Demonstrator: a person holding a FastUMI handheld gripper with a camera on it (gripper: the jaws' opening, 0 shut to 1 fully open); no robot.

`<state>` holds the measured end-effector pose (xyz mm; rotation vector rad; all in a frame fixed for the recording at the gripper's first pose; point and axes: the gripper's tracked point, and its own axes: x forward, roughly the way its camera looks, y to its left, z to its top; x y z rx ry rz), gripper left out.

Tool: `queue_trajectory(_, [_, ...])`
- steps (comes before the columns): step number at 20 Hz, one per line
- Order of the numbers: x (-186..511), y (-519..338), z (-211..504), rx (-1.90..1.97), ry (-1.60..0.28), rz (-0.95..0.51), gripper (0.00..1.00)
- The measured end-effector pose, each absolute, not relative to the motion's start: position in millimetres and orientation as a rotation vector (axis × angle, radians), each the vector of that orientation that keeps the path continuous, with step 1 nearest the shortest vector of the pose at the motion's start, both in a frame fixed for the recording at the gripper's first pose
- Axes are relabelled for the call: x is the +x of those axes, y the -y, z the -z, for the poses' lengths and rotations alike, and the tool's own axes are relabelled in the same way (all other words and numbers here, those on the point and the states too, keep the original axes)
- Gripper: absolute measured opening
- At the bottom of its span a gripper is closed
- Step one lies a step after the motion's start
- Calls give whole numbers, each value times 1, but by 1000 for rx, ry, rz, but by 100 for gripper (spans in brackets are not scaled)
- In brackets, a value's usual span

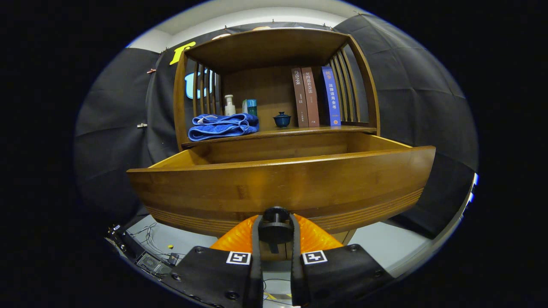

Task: Pull open the drawer, take out the items inside it, and place them on the countertop above the cabinet.

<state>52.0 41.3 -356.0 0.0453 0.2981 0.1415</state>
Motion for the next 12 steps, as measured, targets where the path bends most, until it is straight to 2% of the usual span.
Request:
queue_trajectory(3, [52,-41,357,45,-304,-143,31])
queue_trajectory(5, [50,-39,360,52,-317,-138,44])
queue_trajectory(8, [41,-37,365,97,-367,-129,97])
queue_trajectory(12, [17,-41,332,78,-375,-170,99])
